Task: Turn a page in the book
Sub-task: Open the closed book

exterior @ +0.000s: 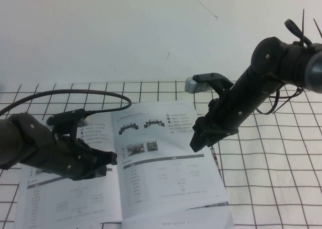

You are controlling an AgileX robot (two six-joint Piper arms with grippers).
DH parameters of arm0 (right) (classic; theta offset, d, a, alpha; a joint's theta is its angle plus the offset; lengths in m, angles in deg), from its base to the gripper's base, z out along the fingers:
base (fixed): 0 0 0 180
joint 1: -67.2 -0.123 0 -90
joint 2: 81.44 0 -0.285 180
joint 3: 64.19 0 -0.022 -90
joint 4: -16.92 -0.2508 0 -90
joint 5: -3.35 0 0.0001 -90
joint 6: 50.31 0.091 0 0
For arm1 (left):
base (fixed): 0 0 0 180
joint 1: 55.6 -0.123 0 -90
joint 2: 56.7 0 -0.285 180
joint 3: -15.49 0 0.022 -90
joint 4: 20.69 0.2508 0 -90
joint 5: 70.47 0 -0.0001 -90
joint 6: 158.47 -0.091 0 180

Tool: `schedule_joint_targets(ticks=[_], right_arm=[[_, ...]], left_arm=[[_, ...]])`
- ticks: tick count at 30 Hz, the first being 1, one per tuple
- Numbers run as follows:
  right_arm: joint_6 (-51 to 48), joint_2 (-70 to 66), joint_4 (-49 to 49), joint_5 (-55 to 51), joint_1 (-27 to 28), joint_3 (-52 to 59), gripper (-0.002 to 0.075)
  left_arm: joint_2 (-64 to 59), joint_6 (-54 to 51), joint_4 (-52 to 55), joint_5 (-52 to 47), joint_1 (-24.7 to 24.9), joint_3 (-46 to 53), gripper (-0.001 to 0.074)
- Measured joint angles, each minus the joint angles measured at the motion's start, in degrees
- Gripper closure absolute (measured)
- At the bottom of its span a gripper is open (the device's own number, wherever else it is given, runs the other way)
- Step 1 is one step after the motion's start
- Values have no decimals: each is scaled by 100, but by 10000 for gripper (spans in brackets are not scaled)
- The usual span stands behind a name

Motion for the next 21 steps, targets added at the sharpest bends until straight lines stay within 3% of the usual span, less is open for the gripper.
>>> schedule_joint_targets(ticks=[9,21], right_arm=[[161,-141,13,227,0,0,345],[528,-327,323,489,0,0,340]], left_arm=[[24,1478,1705,41,0,0,738],[-351,1607,1818,185,0,-72,737]])
